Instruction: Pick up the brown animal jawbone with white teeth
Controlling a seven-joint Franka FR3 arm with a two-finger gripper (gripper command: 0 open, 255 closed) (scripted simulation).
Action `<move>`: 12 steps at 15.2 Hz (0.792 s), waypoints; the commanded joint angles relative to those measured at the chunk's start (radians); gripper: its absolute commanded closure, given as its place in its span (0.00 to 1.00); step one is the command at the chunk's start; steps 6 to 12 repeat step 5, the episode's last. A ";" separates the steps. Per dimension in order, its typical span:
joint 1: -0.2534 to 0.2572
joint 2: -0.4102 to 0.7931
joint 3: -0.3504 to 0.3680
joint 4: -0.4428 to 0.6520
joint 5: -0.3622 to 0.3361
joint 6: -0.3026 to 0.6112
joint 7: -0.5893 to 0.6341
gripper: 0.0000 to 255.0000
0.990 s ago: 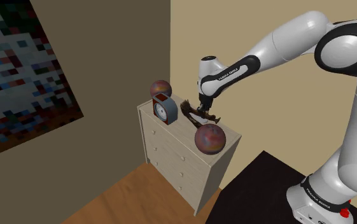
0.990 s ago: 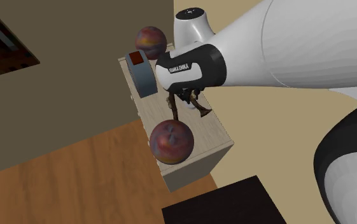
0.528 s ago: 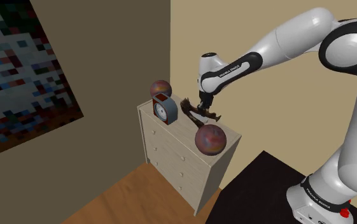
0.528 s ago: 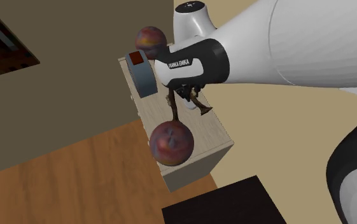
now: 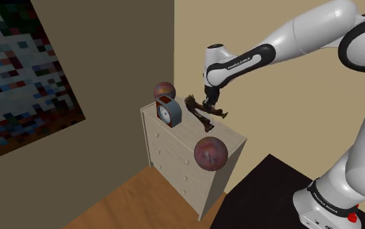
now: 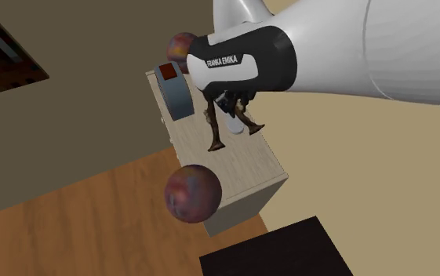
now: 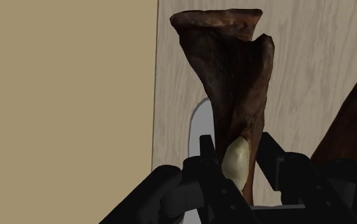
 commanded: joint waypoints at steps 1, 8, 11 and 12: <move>0.000 -0.018 0.001 0.006 0.002 -0.023 -0.002 1.00; -0.001 -0.034 0.001 0.015 0.004 -0.048 -0.005 1.00; -0.001 -0.034 0.001 0.015 0.004 -0.048 -0.005 1.00; -0.001 -0.034 0.001 0.015 0.004 -0.048 -0.005 1.00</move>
